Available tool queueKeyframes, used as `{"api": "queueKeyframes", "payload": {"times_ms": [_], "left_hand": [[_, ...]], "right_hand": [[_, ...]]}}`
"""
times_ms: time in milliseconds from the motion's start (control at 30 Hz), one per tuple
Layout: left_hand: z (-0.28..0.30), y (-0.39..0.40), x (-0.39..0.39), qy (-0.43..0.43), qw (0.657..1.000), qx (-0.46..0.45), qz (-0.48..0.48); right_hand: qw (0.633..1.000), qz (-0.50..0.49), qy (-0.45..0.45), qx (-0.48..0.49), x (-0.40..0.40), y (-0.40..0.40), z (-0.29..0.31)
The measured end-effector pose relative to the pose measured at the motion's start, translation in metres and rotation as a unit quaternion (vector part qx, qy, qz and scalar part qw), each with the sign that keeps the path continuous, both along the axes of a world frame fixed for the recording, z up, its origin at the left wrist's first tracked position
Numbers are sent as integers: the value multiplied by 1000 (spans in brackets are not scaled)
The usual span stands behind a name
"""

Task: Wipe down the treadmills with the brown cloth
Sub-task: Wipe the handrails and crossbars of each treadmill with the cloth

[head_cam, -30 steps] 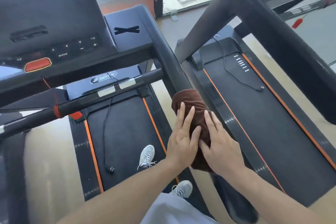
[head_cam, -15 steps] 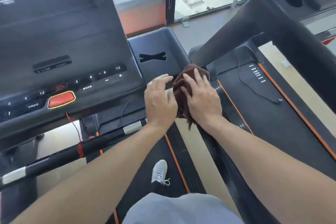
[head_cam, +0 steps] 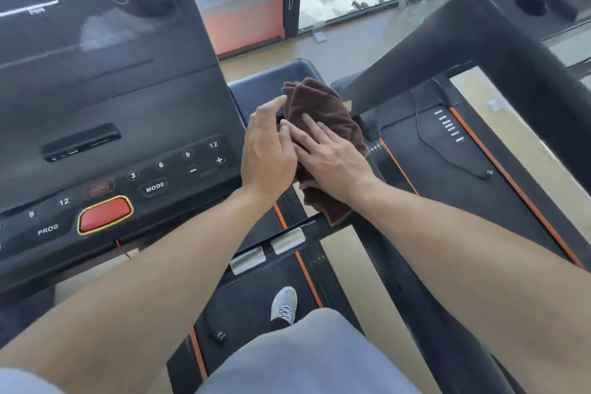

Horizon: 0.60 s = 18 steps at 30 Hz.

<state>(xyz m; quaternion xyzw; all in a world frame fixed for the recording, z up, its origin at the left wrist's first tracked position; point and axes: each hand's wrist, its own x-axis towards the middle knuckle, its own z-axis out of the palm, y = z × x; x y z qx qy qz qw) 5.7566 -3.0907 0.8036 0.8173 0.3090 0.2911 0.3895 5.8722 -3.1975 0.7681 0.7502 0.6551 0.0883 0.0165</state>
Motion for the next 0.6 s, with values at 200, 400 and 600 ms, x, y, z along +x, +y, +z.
{"api": "queueKeyframes", "payload": {"times_ms": [200, 400, 600], "left_hand": [[3, -6, 10, -31, 998, -62, 8], [3, -40, 21, -27, 994, -91, -51], [12, -85, 30, 22, 981, -81, -172]], "right_hand": [[990, 13, 69, 120, -5, -16, 2], [911, -360, 198, 40, -23, -45, 40], [809, -412, 330, -259, -10, -115, 80]]}}
